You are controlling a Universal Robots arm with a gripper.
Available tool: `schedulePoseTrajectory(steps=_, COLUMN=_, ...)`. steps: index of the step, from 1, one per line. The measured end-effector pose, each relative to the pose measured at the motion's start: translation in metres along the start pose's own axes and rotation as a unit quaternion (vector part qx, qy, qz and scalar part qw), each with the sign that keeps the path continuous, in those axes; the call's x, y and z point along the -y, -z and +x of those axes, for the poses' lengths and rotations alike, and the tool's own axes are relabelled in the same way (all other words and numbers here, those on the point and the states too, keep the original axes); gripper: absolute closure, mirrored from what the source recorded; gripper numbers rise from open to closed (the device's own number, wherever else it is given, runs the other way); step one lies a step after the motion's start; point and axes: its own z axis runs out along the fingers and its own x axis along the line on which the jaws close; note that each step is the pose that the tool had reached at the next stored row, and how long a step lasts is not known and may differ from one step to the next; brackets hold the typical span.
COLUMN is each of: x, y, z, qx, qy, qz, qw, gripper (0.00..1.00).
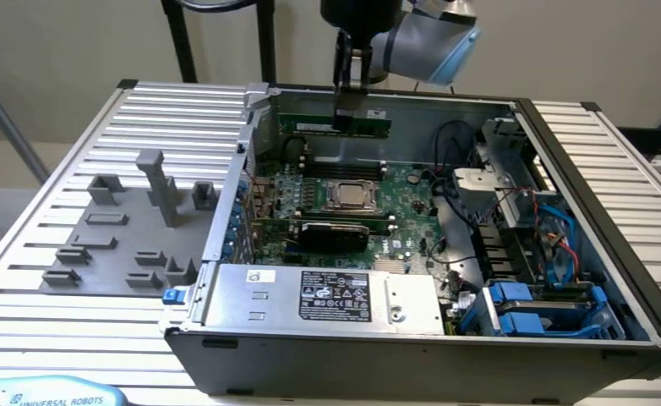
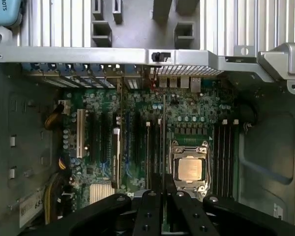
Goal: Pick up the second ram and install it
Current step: 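Pick up the second ram and move it above second insertion slot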
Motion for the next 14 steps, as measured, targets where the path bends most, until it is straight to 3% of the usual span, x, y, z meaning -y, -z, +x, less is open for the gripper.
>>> schedulePoseTrajectory(steps=7, x=0.0277, y=-0.0087, z=-0.001, qx=0.0, qy=0.0, qz=0.0003, qw=1.0, gripper=0.86)
schedulePoseTrajectory(steps=14, x=0.0296, y=-0.0206, z=-0.003, qx=0.0004, qy=-0.001, qz=0.0008, qw=1.0, gripper=0.86)
